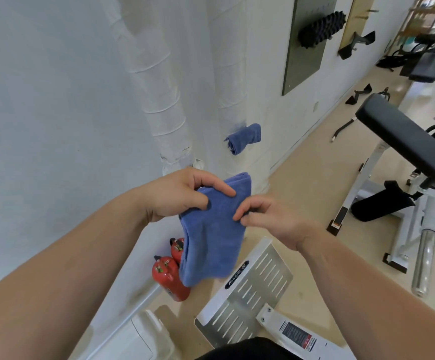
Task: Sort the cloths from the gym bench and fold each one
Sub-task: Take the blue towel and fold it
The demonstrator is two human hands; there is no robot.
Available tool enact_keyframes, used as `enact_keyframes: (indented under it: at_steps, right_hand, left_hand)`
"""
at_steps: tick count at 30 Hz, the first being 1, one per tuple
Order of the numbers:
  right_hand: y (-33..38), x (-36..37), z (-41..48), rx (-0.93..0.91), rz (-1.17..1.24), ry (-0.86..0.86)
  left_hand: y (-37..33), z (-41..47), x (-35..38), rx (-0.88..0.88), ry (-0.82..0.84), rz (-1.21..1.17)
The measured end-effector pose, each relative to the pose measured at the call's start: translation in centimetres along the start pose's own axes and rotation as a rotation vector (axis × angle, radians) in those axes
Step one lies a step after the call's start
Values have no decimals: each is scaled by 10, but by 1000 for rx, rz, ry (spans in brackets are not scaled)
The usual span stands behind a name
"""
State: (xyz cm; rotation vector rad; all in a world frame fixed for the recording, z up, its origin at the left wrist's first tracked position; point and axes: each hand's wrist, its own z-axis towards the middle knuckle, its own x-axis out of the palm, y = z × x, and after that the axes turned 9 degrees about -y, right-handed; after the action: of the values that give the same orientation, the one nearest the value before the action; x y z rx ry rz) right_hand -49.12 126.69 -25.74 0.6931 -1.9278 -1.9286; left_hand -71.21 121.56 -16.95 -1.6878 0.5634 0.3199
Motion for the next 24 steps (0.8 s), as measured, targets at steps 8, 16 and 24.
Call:
enact_keyframes:
  at_steps: [8,16,24]
  right_hand:
    - [-37,31,17,7,-70,105]
    - [-78,22,22,92,-439,104]
    - [-97,-17,7,325,-275,9]
  left_hand:
    - [1,6,-19,-55,-276,-96]
    - [60,-5,-40,-170,-572,-162]
    - [107,-23,-42,-245,-608,-219]
